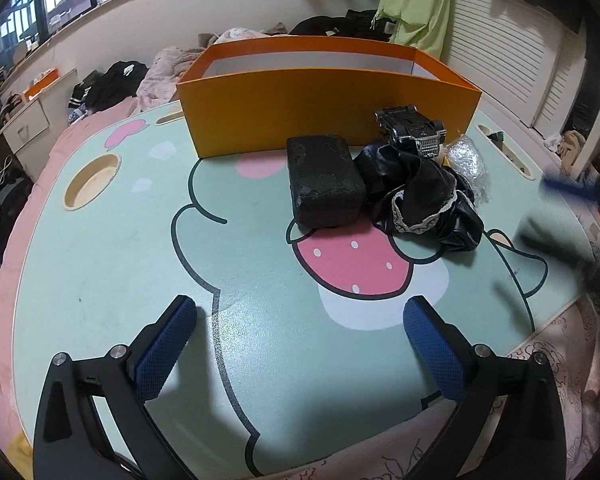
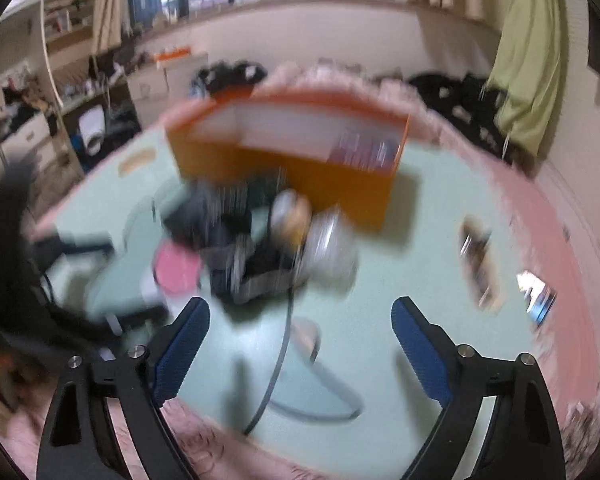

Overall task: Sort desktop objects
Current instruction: 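Reach into the box and grasp the brown fluffy pompom with the right gripper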

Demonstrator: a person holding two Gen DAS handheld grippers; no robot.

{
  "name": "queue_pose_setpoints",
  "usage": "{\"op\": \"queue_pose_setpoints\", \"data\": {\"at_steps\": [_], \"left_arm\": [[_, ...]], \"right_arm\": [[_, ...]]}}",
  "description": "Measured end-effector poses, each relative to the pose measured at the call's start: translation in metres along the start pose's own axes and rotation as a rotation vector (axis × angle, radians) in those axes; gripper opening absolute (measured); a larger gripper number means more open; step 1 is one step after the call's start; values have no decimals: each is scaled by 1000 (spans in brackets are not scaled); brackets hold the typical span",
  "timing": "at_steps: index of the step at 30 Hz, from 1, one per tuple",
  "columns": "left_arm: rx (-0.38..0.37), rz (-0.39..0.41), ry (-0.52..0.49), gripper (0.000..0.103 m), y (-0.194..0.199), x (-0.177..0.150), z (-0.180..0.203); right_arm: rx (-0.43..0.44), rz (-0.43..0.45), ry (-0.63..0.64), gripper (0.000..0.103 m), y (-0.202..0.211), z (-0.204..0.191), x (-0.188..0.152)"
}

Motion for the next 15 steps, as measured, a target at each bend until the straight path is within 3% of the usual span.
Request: {"op": "queue_pose_setpoints", "data": {"at_steps": [3,7,9,12,15], "left_arm": [[1,0,0,103,0,0,0],[0,1,0,103,1,0,0],[0,1,0,103,1,0,0],[-1,2,1,103,1,1,-1],[-2,3,2,103,2,1,-1]], "right_arm": [[83,-5,-69,85,11,-1,60],[151,-181,-195,73,-30,-14,114],[161,-286,-189,69,-67,-31,123],[75,-396,-187,57,-123,-45,115],[38,-483,-223,57,-159,-48,98]]}}
Point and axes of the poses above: each gripper's, at about its wrist camera, not at the fingertips, and y roughly against the way its jaws point, z to its right, x to its top, the point moved 8 cm from there along -y, roughly the way its jaws point, and after that the axes turned 12 degrees about -y, right-handed, at the moved point
